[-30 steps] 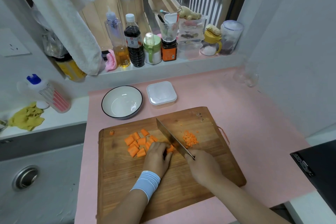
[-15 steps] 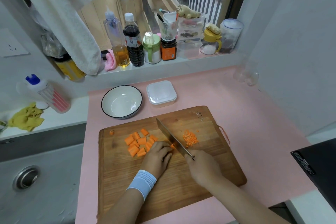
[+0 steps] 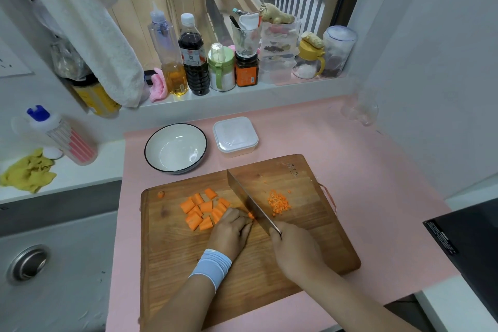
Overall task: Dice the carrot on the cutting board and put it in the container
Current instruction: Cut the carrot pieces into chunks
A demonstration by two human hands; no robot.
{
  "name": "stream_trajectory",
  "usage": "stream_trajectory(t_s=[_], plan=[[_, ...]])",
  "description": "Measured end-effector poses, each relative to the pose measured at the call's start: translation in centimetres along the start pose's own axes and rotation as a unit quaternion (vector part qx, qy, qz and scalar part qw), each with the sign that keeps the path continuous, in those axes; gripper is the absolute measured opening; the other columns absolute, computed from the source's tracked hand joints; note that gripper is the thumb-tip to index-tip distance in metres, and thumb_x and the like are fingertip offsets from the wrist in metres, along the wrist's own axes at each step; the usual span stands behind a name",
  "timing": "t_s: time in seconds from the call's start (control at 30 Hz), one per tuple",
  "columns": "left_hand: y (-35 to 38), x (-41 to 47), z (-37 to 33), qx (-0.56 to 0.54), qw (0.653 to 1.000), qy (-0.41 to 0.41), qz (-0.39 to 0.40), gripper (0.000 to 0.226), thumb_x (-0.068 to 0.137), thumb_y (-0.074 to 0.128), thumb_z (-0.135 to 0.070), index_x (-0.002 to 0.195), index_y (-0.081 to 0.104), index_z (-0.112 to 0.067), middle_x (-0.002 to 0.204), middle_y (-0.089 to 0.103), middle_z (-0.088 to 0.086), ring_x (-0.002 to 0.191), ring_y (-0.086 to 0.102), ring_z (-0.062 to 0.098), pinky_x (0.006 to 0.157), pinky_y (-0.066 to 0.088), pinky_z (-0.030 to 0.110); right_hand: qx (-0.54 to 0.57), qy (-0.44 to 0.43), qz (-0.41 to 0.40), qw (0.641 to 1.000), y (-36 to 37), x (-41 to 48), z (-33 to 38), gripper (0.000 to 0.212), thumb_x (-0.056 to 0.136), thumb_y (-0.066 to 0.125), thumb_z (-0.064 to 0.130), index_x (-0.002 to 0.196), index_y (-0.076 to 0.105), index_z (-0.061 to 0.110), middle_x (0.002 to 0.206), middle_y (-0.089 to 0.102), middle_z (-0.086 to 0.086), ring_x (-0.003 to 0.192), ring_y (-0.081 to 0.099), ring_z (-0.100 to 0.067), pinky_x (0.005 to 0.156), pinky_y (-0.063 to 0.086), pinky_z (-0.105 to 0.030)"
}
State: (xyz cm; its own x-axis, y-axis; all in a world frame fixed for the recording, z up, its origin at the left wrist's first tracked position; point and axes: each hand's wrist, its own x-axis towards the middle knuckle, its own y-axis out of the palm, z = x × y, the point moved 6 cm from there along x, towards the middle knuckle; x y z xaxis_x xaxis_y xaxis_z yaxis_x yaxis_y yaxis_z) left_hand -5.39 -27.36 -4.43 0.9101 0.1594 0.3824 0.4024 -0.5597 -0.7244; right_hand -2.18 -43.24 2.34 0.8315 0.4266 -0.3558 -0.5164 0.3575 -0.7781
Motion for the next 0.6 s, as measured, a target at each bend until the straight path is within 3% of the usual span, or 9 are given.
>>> stream_trajectory(t_s=[0.33,0.47,0.6], plan=[[0.0,0.0,0.3,-0.007,1.0,-0.004,-0.001,0.005,0.082,0.073,-0.005,0.083,0.074,-0.01,0.084,0.064,0.0,0.085,0.058,0.013,0.081,0.047,0.018,-0.018,0.013,0.025,0.999,0.5,-0.2,0.2,0.031,0.106,0.034,0.035,0.1,0.064,0.028,0.087,0.065,0.009,0.083,0.062,-0.014,0.075,0.052,-0.034],[0.1,0.0,0.2,-0.009,1.0,-0.006,0.003,0.006,0.08,0.075,-0.003,0.081,0.074,-0.01,0.082,0.063,0.001,0.084,0.058,0.014,0.081,0.046,0.017,-0.002,0.025,0.042,0.999,1.1,0.8,0.6,0.03,0.107,0.035,0.034,0.09,0.059,0.029,0.086,0.063,0.009,0.081,0.06,-0.013,0.068,0.046,-0.032],[0.1,-0.1,0.2,-0.007,1.0,-0.007,0.006,0.005,0.082,0.075,-0.006,0.085,0.074,-0.01,0.085,0.064,0.001,0.087,0.058,0.015,0.082,0.047,0.02,0.007,0.025,0.042,0.999,1.4,1.1,0.8,0.029,0.106,0.036,0.034,0.089,0.059,0.031,0.086,0.064,0.009,0.081,0.061,-0.014,0.073,0.052,-0.034]])
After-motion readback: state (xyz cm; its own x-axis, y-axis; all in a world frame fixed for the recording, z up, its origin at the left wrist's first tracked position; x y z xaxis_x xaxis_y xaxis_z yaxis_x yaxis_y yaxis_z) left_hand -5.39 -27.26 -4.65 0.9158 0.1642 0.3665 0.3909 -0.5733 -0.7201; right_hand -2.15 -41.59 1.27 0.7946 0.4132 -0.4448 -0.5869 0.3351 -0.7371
